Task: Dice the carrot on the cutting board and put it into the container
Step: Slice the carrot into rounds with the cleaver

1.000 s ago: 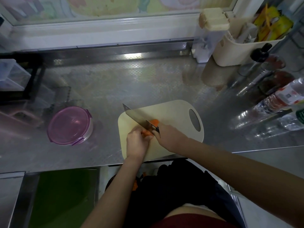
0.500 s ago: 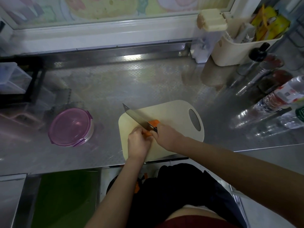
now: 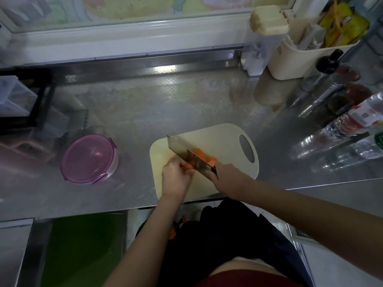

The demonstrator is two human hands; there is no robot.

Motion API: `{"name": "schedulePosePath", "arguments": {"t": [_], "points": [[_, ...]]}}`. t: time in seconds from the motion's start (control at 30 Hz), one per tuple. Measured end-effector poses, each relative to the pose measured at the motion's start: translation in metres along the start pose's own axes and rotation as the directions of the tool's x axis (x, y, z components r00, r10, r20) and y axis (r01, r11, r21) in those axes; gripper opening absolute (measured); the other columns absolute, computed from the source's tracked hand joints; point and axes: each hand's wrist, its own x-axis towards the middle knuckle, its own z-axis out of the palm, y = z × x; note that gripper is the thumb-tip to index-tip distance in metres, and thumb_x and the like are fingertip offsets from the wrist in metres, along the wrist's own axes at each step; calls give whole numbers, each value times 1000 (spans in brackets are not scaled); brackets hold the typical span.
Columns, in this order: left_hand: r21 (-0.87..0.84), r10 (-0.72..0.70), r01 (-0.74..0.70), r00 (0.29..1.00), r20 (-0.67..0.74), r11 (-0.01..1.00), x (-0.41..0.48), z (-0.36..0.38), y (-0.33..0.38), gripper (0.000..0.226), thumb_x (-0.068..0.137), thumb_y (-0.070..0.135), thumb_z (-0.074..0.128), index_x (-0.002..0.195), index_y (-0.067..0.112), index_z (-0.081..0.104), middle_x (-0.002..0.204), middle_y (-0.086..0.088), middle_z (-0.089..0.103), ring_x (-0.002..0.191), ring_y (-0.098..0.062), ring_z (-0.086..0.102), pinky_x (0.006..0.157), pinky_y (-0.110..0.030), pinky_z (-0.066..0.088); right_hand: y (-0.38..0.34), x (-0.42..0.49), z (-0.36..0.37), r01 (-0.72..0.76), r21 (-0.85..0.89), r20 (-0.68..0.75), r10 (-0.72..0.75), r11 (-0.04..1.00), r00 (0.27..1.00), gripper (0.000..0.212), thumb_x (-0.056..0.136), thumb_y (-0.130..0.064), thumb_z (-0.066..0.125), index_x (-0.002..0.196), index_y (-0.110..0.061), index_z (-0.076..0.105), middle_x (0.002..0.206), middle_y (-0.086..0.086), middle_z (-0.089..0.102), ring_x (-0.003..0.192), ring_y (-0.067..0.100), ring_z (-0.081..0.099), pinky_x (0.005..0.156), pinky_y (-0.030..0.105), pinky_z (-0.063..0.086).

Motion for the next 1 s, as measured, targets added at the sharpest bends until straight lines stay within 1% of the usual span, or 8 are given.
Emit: {"name": "schedulePosePath", "arguments": {"t": [0.07, 0.2, 0.3, 0.4, 0.6, 0.8, 0.87, 1.0], "points": [[3, 3, -3, 1000, 1, 1000, 1, 1, -1, 13, 72, 18, 75, 78, 11, 66, 82, 3, 58, 74, -10, 49, 68, -14, 33, 1, 0, 1, -6, 18, 4, 6, 1000, 1000, 37, 99, -37, 37, 112, -4, 48, 102, 20, 61, 91, 33, 60, 77, 38, 44], [-2, 10, -10, 1000, -9, 1000, 1, 3, -3, 12, 71, 17, 75, 76, 11, 66, 83, 1, 61, 75, -12, 53, 66, -14, 33, 1, 2, 4, -11, 44, -7, 11, 999, 1000, 36, 99, -35, 37, 113, -4, 48, 102, 21, 61, 90, 35, 60, 75, 37, 43], [-10, 26, -26, 1000, -18, 1000, 0, 3, -3, 11, 71, 13, 75, 77, 9, 66, 83, -2, 63, 75, -14, 55, 68, -16, 36, -8, 8, 11, -4, 28, -22, 5, 1000, 1000, 37, 100, -34, 37, 115, -2, 45, 114, 22, 55, 98, 37, 58, 80, 37, 42], [-35, 39, -40, 999, -27, 999, -1, 2, -2, 11, 71, 11, 74, 76, 8, 65, 83, -4, 64, 72, -15, 53, 65, -14, 33, -16, 19, 16, -10, 15, -9, 10, 1000, 1000, 38, 100, -34, 36, 116, -1, 44, 125, 23, 45, 103, 37, 55, 84, 39, 42], [-39, 35, -37, 999, -35, 999, -2, 2, -1, 11, 72, 11, 74, 80, 7, 68, 87, -6, 66, 78, -20, 59, 65, -11, 32, -16, 29, 24, -3, 2, -17, 3, 1000, 1000, 41, 100, -36, 35, 118, 0, 42, 117, 26, 51, 101, 38, 56, 81, 41, 44], [-31, 32, -33, 999, -37, 999, -3, 3, -3, 12, 70, 13, 76, 76, 9, 67, 82, -1, 62, 72, -13, 53, 65, -12, 32, -7, 37, 14, 5, 136, -10, -4, 991, 1000, 39, 99, -33, 39, 118, 0, 49, 118, 25, 57, 108, 38, 53, 90, 40, 41], [-45, 33, -35, 999, -38, 998, -4, 3, -5, 13, 69, 13, 77, 75, 9, 67, 80, 2, 59, 70, -11, 50, 66, -11, 31, -4, 38, 7, 1, 187, 14, -3, 982, 1000, 40, 100, -33, 38, 119, -1, 51, 116, 22, 59, 107, 36, 55, 91, 38, 40], [-66, 44, -46, 998, -33, 997, -6, 4, -5, 13, 71, 12, 76, 77, 10, 64, 82, 5, 54, 74, -10, 49, 69, -10, 31, -4, 37, 0, 30, 192, 11, -32, 981, 999, 39, 100, -34, 37, 116, -1, 53, 111, 21, 61, 103, 35, 57, 88, 38, 42]]}}
